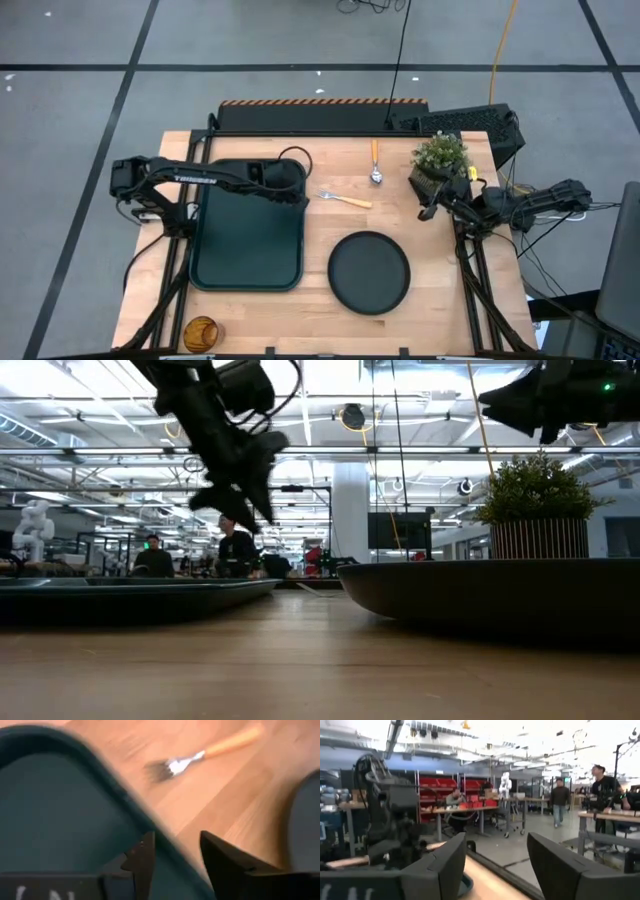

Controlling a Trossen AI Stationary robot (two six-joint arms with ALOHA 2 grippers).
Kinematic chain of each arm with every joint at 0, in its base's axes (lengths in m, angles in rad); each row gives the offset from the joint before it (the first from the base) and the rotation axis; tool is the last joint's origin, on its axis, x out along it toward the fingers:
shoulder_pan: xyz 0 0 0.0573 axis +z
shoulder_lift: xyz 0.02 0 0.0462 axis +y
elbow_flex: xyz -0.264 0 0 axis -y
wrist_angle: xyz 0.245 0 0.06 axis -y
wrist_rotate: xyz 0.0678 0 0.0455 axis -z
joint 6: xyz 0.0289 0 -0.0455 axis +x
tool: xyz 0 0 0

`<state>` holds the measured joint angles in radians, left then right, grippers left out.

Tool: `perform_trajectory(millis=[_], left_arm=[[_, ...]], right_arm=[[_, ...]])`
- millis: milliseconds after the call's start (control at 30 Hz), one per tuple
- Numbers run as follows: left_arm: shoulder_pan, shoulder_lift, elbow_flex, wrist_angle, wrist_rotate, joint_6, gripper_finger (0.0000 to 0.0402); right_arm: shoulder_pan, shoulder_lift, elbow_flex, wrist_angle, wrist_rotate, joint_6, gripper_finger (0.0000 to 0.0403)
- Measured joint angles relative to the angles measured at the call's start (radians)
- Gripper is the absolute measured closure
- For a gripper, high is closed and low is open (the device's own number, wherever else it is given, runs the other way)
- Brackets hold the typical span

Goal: Pick and place plate/cup/fork/spoon on tray
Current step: Put the orange fork on the black tray

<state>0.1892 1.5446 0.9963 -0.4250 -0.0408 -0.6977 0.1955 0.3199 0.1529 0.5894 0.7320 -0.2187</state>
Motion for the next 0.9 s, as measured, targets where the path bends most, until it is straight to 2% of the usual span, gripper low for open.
perform_trajectory(millis=[67, 133, 233, 400, 633, 900], left_arm=[[0.0, 0.016, -0.005, 0.0, 0.049, -0.031, 0.02], [-0.009, 0.042, 0.001, 0.084, 0.09, -0.061, 0.0179], [-0.023, 0.083, 0.007, 0.038, 0.097, -0.141, 0.0165], [-0.033, 0.148, 0.071, -0.031, 0.093, -0.177, 0.0163], [-0.044, 0.235, 0.271, -0.344, -0.002, -0.144, 0.0163], [-0.067, 0.3, 0.38, -0.381, -0.021, -0.185, 0.0163]], right_arm=[[0.0, 0.002, 0.002, 0.028, 0.0, -0.011, 0.0191], [0.0, 0.003, 0.002, 0.035, -0.002, -0.027, 0.0191], [0.0, 0.01, 0.003, 0.043, 0.0, -0.034, 0.019], [0.0, 0.03, 0.003, 0.036, -0.006, -0.011, 0.019], [0.0, 0.047, 0.003, 0.043, -0.035, 0.015, 0.019], [0.001, 0.052, 0.003, -0.026, -0.057, 0.07, 0.019]])
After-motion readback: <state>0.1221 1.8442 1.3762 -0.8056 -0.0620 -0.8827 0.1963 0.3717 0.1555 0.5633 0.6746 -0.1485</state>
